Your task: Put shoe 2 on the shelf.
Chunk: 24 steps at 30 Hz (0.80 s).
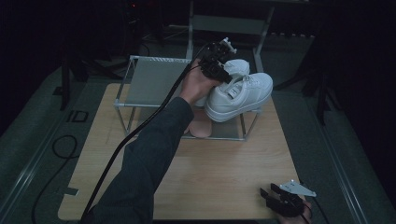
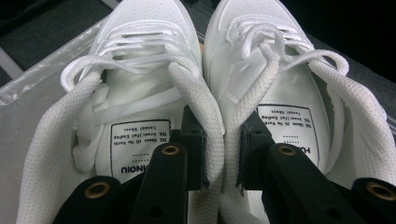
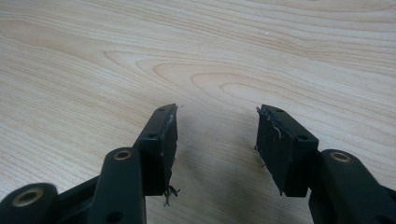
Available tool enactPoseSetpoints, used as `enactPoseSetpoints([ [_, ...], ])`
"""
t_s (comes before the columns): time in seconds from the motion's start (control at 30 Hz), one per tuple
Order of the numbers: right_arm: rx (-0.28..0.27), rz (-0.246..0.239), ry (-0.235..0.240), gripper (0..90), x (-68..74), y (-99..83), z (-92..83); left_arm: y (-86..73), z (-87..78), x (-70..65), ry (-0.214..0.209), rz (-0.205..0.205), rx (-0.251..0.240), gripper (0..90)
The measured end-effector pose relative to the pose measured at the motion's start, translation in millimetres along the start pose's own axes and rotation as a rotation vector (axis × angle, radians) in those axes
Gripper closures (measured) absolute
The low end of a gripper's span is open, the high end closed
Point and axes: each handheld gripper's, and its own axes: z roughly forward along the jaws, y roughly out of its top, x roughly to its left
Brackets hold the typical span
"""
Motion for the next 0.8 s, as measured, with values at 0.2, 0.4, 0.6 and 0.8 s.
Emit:
enactPoseSetpoints([
  [0.2, 0.001, 0.001, -0.001, 47.4, -0.3, -0.1, -0.1, -0.9, -0.9, 3.3, 0.026, -0.005, -0.001, 76.2],
  [0.4, 0.000, 0.002, -0.002, 47.5, 0.0, 0.1, -0.3, -3.0, -0.8, 8.3, 0.037, -0.031, -0.001, 76.2],
  [0.6, -0.002, 0.004, -0.003, 47.4, -0.4, 0.1, -0.8, -4.1, 0.0, 13.4, 0.037, -0.064, 0.004, 76.2],
  [0.8, -0.002, 0.007, -0.004, 47.4, -0.1, 0.0, -1.0, -3.9, -0.3, 15.4, 0.051, -0.078, 0.001, 76.1],
])
